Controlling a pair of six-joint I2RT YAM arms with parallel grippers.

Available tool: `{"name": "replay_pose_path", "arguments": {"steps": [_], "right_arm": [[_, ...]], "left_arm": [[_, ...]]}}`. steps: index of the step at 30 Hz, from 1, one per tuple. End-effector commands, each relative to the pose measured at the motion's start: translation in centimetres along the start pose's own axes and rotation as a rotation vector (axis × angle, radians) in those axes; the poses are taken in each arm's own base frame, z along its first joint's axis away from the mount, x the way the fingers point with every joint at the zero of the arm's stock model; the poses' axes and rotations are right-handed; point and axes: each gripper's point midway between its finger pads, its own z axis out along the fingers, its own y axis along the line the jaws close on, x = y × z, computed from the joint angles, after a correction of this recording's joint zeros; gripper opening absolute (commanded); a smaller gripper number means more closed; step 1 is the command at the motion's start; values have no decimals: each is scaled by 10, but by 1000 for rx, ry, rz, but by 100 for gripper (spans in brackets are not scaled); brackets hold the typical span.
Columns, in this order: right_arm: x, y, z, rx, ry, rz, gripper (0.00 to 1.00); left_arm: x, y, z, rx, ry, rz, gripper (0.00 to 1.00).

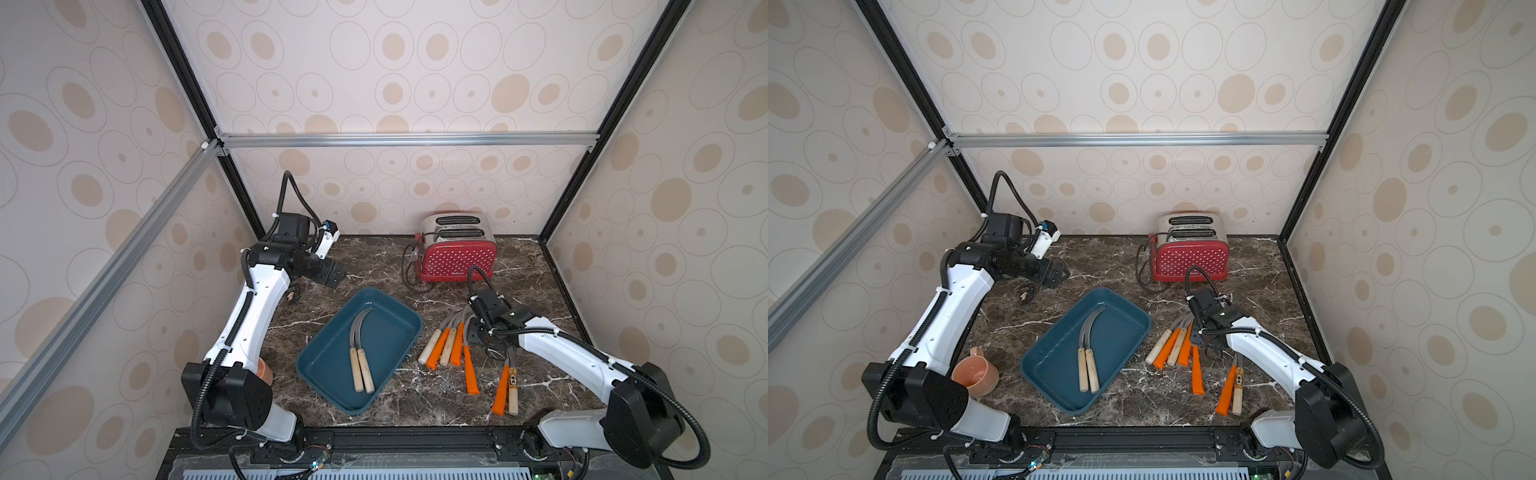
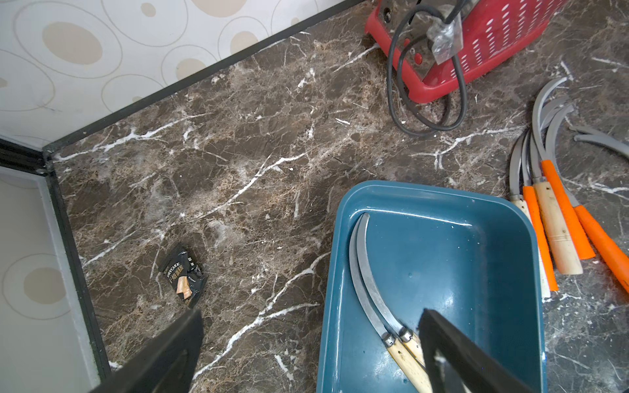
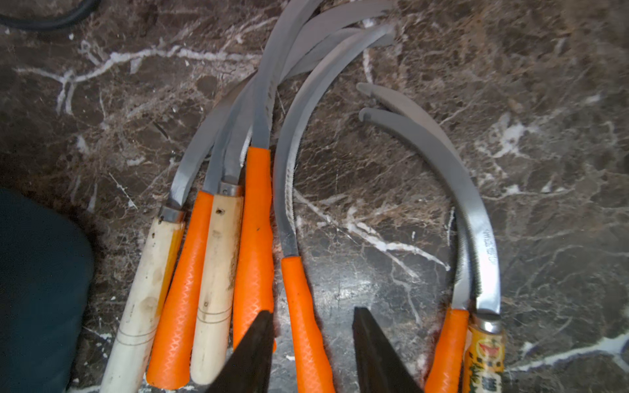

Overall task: Put small sickles into storage boxes
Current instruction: Pick up the sickle at the center of the board.

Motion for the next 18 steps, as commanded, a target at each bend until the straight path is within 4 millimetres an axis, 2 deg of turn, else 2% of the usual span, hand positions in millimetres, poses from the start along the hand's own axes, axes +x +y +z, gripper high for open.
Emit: {"name": "replay_pose_path", "arguments": {"steps": [1, 6, 18], "right_arm": [[2, 15, 6, -43, 53, -18, 40], [0, 38, 14, -126, 83, -29, 38], [-7, 65, 15, -227, 95, -52, 36]], "left_arm": [[1, -3, 2, 14, 3, -13, 99], [6, -3, 4, 12, 22, -9, 99], [12, -4, -1, -5, 38, 43, 99]]}}
